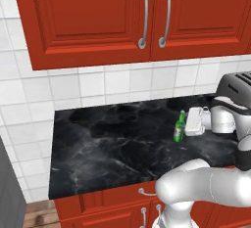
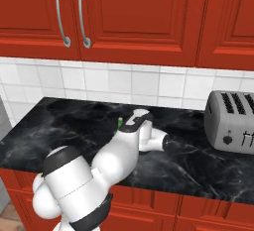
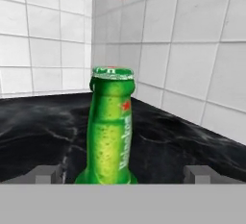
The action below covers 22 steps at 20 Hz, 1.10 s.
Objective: Place the drinks on the dining counter in a tight cluster.
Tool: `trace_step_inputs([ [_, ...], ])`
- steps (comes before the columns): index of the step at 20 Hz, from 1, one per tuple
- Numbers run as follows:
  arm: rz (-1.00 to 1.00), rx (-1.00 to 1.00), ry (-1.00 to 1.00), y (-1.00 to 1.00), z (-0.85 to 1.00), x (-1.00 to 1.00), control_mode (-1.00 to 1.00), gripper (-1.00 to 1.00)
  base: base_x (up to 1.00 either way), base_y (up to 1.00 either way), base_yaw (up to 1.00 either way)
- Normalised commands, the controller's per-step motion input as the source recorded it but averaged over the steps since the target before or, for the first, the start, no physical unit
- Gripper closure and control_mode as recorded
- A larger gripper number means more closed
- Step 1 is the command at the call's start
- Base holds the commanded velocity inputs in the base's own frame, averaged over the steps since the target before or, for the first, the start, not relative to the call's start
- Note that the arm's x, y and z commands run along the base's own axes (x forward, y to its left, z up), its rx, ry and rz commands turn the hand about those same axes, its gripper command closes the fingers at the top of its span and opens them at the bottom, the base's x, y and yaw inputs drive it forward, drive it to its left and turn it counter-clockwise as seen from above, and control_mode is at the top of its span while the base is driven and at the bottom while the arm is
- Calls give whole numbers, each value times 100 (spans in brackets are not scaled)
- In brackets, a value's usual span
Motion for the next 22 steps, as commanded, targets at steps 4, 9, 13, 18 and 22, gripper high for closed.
trace_step_inputs([
  [4,0,9,6,7,0,3,-100,-100,0,0,0],
  [9,0,7,8,16,-1,0,-100,-100,0,0,0],
  [13,0,4,10,4,-2,2,-100,100,0,0,0],
  [18,0,0,1,-2,3,-8,-100,100,0,0,0],
  [22,0,0,-3,0,30,-27,-100,100,0,0,0],
])
